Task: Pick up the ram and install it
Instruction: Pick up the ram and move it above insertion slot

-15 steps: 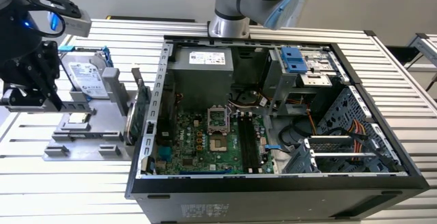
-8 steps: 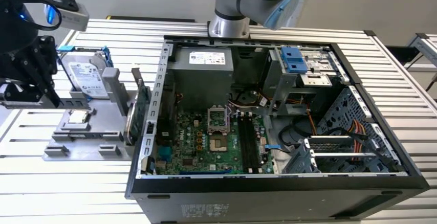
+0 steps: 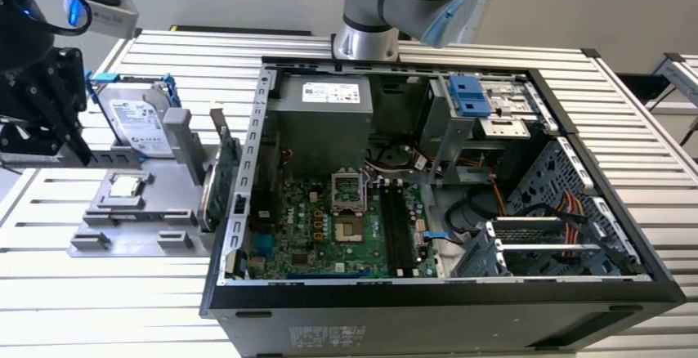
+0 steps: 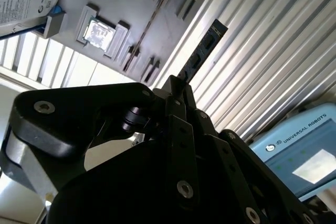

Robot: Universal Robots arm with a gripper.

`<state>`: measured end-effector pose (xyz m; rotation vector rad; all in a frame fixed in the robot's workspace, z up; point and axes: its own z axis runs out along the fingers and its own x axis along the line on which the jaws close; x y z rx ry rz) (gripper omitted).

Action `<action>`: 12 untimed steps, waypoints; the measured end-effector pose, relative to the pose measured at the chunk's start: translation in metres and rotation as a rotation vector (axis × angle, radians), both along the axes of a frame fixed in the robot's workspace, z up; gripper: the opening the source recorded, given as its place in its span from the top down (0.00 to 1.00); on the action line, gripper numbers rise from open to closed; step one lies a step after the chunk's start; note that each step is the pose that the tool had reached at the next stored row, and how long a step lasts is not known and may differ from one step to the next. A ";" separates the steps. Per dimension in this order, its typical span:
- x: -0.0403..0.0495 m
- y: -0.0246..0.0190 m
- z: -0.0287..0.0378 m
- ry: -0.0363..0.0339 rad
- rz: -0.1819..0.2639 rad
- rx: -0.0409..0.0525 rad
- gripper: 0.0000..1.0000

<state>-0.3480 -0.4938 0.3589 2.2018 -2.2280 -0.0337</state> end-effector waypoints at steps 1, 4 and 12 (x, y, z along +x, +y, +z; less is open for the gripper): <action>0.0000 0.0000 0.0013 0.0000 0.000 0.0000 1.00; 0.0000 0.0000 0.0053 -0.0001 0.000 0.0001 1.00; 0.0001 0.0000 0.0158 0.0000 0.000 0.0000 1.00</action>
